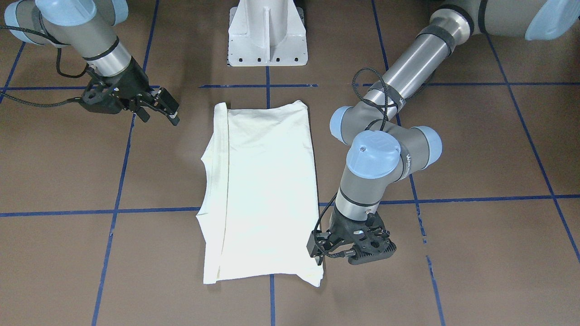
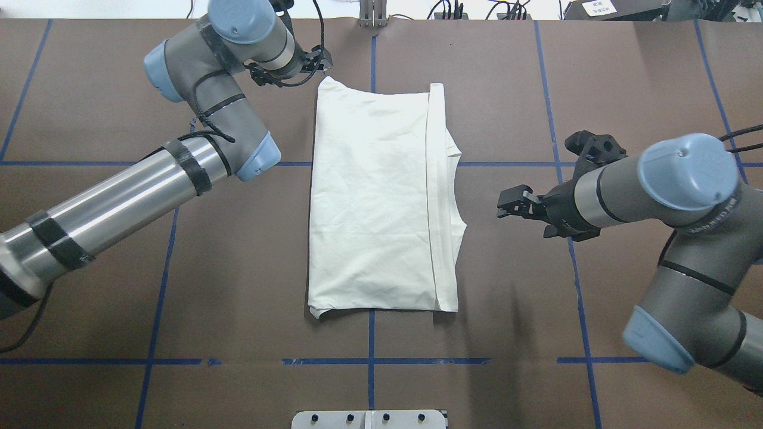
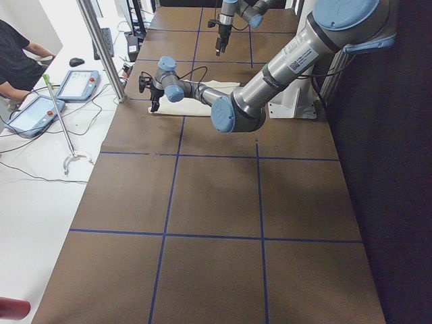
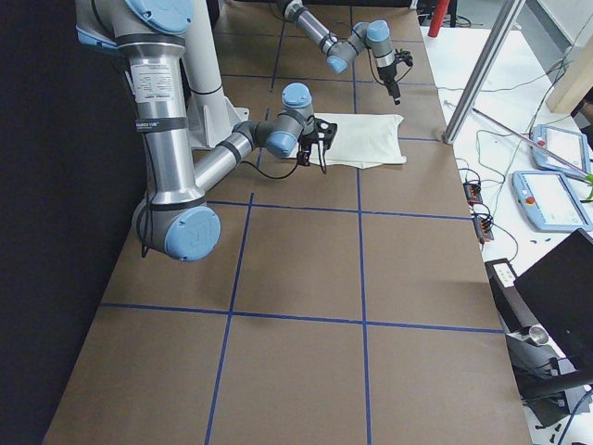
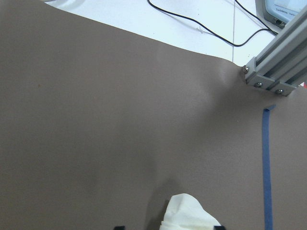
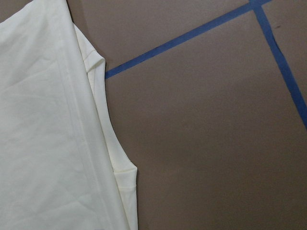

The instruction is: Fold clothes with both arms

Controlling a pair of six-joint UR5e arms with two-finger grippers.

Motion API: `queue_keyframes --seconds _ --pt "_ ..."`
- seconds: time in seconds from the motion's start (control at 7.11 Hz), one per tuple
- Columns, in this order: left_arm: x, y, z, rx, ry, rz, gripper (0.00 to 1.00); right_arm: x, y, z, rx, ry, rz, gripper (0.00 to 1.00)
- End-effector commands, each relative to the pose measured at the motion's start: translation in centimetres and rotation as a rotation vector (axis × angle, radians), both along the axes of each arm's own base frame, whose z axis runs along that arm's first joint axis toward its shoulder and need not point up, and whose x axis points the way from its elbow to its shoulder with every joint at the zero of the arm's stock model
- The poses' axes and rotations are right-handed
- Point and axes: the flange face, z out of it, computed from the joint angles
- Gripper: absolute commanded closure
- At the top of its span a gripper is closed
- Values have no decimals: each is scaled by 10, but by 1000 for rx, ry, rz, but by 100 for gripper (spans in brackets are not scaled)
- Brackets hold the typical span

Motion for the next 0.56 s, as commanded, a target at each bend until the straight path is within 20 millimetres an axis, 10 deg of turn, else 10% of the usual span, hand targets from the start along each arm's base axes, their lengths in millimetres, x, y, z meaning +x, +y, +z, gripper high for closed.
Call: queue_keyframes --seconds 0.0,0.42 --pt "-58 69 4 12 31 96 0 -49 -33 -35 0 141 -76 0" --pt "-105 124 -35 11 46 113 0 -126 -6 -27 25 240 -161 0"
